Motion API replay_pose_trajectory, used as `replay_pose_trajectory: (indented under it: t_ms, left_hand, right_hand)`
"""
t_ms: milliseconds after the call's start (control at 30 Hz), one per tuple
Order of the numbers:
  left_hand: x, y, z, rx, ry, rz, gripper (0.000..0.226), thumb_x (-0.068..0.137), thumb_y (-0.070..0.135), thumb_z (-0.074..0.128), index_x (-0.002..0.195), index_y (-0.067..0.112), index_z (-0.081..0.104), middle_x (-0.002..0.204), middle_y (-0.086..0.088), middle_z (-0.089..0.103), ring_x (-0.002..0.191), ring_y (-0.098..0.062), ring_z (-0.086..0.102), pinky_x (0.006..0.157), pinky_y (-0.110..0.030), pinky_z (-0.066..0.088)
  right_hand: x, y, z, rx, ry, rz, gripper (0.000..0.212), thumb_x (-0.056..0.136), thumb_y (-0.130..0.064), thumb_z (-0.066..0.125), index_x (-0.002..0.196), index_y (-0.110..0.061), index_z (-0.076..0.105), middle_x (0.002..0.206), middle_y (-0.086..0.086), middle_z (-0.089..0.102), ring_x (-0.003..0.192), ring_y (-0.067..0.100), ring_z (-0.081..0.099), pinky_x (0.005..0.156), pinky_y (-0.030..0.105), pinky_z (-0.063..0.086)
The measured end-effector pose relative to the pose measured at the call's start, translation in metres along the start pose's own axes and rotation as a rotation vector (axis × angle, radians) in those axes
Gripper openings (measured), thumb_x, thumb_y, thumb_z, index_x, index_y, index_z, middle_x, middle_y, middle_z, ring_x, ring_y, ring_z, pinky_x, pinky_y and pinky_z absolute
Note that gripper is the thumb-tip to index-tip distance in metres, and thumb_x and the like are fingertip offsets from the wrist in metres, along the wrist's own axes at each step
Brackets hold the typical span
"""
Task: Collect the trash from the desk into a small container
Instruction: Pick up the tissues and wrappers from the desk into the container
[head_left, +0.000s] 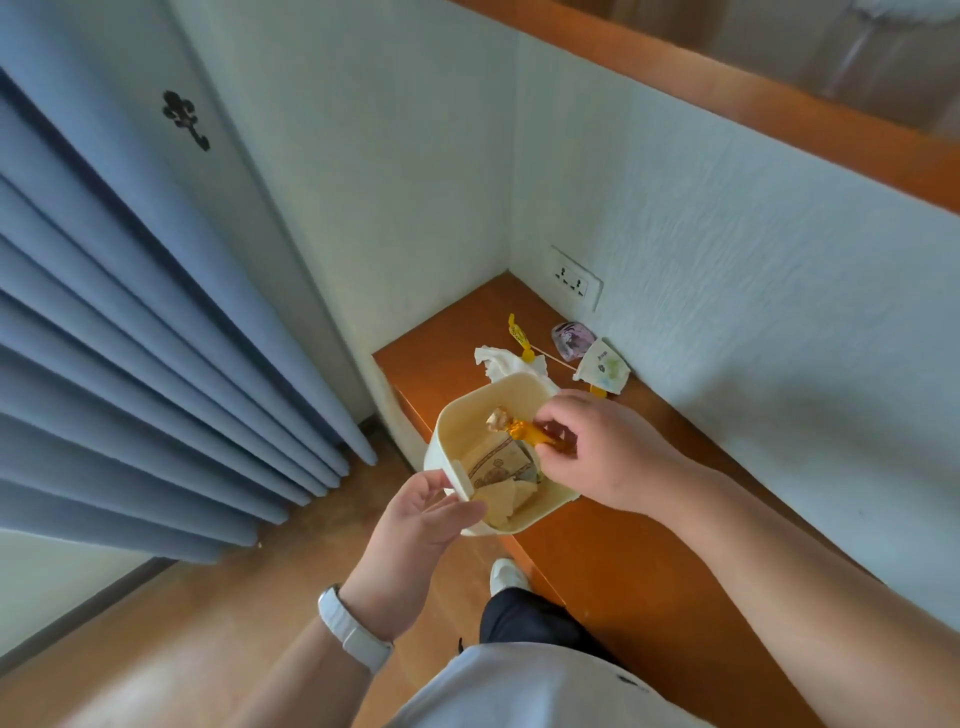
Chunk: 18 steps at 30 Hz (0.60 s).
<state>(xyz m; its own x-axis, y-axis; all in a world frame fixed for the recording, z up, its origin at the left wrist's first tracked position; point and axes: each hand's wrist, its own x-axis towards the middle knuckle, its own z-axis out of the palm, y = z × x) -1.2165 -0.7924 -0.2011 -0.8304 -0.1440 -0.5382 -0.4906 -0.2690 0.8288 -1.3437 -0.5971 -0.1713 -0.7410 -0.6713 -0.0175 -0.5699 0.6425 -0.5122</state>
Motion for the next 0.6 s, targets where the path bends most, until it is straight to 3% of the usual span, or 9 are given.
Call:
replay_pose_trajectory:
  t_ms: [233, 367, 500, 600]
  left_hand:
    - [-0.006, -0.006, -0.010, -0.029, 0.012, 0.016, 0.052, 0.075, 0.012, 0.075, 0.123, 0.002, 0.057, 0.113, -0.013, 0.078, 0.106, -0.031, 0.074, 0.098, -0.044, 0.056]
    - [-0.002, -0.012, -0.013, -0.034, 0.043, -0.005, 0.041, 0.086, 0.006, 0.074, 0.123, 0.002, 0.056, 0.113, -0.013, 0.078, 0.106, -0.030, 0.074, 0.101, -0.047, 0.055]
    - [0.004, -0.014, -0.013, -0.040, 0.063, -0.028, 0.037, 0.090, 0.001, 0.070, 0.123, 0.001, 0.056, 0.110, -0.011, 0.079, 0.104, -0.028, 0.075, 0.100, -0.047, 0.056]
    - [0.008, -0.015, -0.016, -0.062, 0.090, -0.052, 0.042, 0.085, 0.003, 0.074, 0.123, 0.000, 0.056, 0.109, -0.012, 0.079, 0.104, -0.029, 0.075, 0.099, -0.048, 0.055]
  right_hand:
    - [0.003, -0.021, 0.014, -0.117, -0.136, -0.148, 0.019, 0.090, -0.032, 0.055, 0.108, -0.025, 0.061, 0.094, -0.014, 0.055, 0.084, 0.008, 0.053, 0.069, 0.025, 0.050]
    - [0.006, -0.019, 0.018, -0.096, -0.113, -0.174, 0.022, 0.092, -0.033, 0.055, 0.109, -0.023, 0.063, 0.100, -0.012, 0.059, 0.091, 0.009, 0.056, 0.074, 0.027, 0.054]
    - [0.008, 0.001, 0.023, -0.017, 0.028, -0.093, 0.019, 0.092, -0.029, 0.057, 0.106, -0.017, 0.064, 0.097, -0.010, 0.058, 0.086, 0.009, 0.057, 0.069, 0.028, 0.055]
    - [0.005, 0.033, 0.034, 0.043, 0.111, 0.085, 0.020, 0.093, -0.028, 0.059, 0.109, -0.017, 0.063, 0.102, -0.009, 0.060, 0.090, 0.008, 0.058, 0.070, 0.025, 0.056]
